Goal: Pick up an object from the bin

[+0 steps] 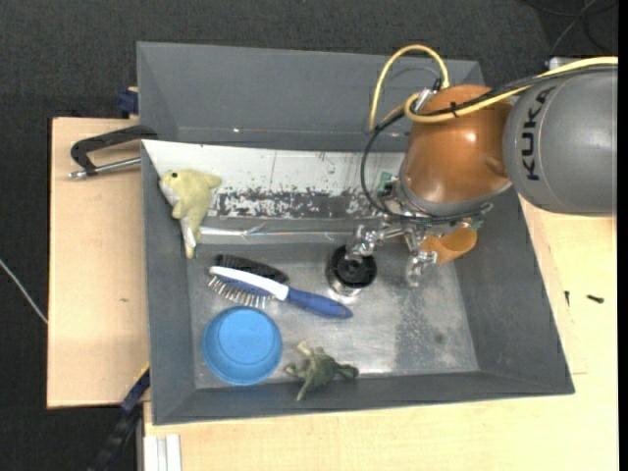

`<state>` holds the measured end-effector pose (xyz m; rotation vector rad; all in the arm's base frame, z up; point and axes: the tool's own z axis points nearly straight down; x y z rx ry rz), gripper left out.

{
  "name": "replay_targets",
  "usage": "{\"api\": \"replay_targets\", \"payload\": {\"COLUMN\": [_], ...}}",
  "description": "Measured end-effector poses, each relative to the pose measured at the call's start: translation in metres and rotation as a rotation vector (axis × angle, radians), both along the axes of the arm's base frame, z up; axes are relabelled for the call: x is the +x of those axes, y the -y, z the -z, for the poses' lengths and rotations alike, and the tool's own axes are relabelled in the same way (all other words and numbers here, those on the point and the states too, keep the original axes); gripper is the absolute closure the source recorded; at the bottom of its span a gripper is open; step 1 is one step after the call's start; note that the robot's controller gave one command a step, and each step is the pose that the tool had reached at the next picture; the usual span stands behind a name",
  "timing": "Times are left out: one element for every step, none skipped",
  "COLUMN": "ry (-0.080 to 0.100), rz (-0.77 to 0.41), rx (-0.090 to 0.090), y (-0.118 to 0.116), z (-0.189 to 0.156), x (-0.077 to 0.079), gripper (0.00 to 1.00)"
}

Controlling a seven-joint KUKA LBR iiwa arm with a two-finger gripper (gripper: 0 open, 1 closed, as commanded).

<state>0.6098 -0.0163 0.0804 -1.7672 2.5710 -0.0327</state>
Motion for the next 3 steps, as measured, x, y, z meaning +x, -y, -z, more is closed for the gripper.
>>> {"api": "replay_targets", "payload": {"ry": [0.002,0.001,-0.016], "rz": [-0.249,-0.252,-0.364], "rx": [-0.003,0.009,-0.001], "y": [-0.017,-0.024,-0.015], "z": [0.000,-0.002,-0.136], "x": [-0.001,-0.001,-0.011], "gripper": [0.00,1.00,1.00]}}
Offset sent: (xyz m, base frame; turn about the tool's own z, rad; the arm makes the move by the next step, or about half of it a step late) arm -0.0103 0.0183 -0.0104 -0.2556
